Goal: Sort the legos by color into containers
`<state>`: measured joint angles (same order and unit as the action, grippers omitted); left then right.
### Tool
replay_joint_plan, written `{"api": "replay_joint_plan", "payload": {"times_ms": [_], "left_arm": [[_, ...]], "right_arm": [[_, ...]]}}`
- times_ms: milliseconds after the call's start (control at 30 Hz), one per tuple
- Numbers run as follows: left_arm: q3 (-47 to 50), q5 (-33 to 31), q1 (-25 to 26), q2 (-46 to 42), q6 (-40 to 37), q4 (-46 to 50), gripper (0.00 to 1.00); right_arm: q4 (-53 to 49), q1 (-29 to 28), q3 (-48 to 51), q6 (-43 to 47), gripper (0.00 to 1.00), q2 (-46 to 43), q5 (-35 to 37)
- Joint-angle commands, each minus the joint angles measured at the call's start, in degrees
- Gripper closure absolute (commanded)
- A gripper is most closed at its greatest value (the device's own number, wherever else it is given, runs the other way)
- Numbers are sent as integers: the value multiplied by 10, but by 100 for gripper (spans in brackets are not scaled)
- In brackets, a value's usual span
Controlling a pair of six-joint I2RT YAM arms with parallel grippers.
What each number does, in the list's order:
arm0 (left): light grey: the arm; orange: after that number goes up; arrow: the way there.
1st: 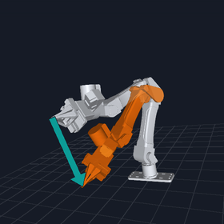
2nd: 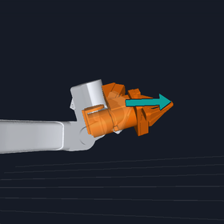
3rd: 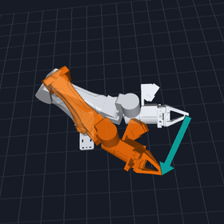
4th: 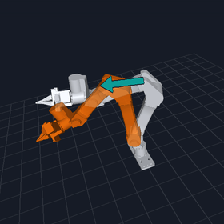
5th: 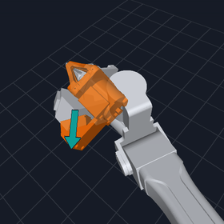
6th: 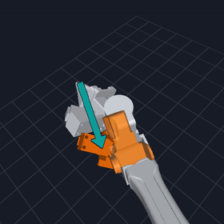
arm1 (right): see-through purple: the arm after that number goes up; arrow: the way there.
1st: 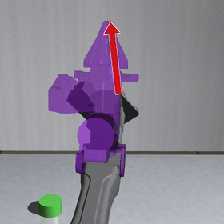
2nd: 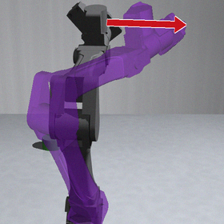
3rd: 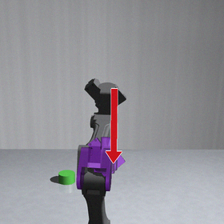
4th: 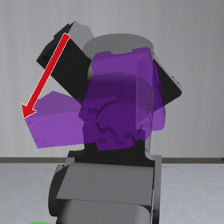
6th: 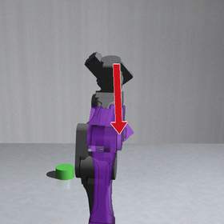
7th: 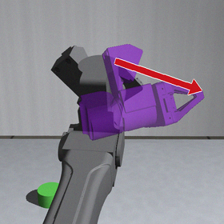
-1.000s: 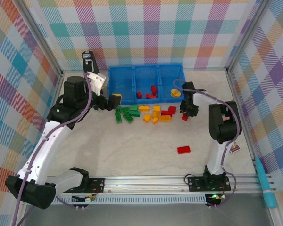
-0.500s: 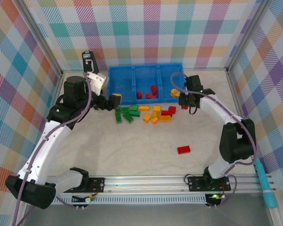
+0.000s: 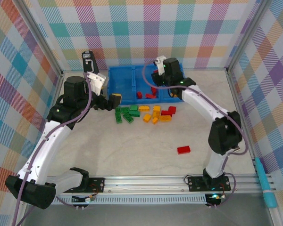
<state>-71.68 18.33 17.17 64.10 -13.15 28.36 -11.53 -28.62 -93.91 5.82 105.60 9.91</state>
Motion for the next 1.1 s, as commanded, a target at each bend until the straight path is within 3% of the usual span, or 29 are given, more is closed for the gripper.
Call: {"api": "replay_joint_plan", "payload": {"times_ms": [0,433,733,1067], "left_arm": [[7,-8,1,-9,-10,-10,0],[-6,12,-10,-9,-14,-3,0],[-8,18,-21,3,-14,0,0],[-4,20,-30,0,-18,-2,0]], "right_arm": [[38,-11,-43,41,63,53,17],[37,-18,-209,60,63,267,1],[-49,-18,-357,75,58,393,5],[-93,-15,-400,75,48,381,-1]]}}
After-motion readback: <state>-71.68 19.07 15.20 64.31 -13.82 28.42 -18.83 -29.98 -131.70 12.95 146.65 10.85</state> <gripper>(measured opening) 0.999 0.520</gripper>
